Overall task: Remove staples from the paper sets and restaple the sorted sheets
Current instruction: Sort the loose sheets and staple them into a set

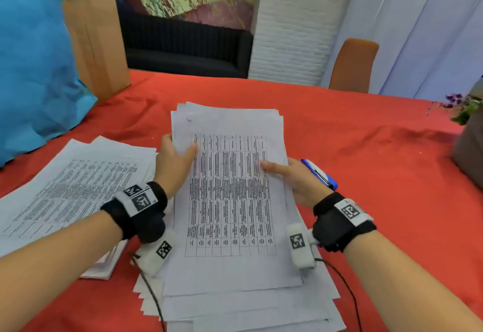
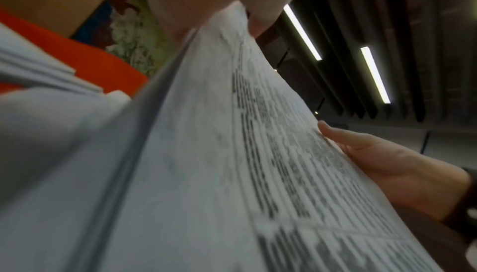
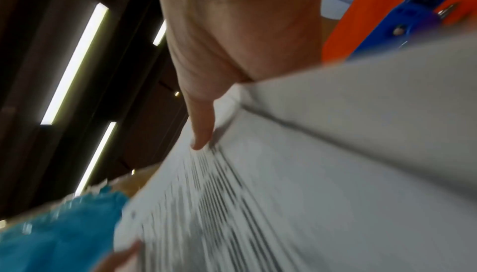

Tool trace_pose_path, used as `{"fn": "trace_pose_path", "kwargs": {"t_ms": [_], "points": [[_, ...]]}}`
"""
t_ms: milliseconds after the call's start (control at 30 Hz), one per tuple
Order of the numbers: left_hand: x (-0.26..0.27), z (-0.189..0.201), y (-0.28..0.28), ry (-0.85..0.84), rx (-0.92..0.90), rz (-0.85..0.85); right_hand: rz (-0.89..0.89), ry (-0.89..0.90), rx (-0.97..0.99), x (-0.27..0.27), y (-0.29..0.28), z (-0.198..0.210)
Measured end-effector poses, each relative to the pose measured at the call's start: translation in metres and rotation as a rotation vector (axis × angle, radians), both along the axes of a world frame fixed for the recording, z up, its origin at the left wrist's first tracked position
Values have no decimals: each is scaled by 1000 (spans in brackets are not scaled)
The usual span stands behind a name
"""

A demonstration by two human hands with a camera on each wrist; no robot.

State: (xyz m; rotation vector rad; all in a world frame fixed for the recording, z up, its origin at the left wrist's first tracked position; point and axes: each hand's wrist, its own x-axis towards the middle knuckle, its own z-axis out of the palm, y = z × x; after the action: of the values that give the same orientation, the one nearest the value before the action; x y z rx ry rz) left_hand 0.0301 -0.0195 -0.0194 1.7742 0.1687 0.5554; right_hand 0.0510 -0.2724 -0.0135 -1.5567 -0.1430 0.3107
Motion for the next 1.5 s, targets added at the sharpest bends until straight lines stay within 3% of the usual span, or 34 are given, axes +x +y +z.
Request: {"fn": "trace_pose_path", "kwargs": {"t_ms": [100,267,367,433,600,733,900,1033,1267,1367,1500], "points": [[5,27,-5,-184,81,-37,-32,-147,29,0,-1,32],[5,126,-24,-690,161,-69,-134,-496,190,-4,8,124],[7,156,-27,-806,173,-53,-146,-641,243,-2,4,152],[12,146,-25,-756,134,-74,-109,-629,182,5,-1,145],[28,76,-17,-326,99,-137,-164,-407,213,24,-12,74],[38,58,-25,-422,142,-133,-198,-371,199,29,3,54],[43,94,-29,-598,-18,-47,-226,-436,307,32,6,90],[48,96,-19,-472,-50,-40,-197,-462,244,33,-4,99],[52,76,-16,-365,-41,-112,-124,-267,416,41,-19,72],[49,78,-15,-380,-42,-144,-166,-230,432,39,-23,62],[46,91,-22,-464,-41,-172,-52,-333,320,32,-8,72]]}}
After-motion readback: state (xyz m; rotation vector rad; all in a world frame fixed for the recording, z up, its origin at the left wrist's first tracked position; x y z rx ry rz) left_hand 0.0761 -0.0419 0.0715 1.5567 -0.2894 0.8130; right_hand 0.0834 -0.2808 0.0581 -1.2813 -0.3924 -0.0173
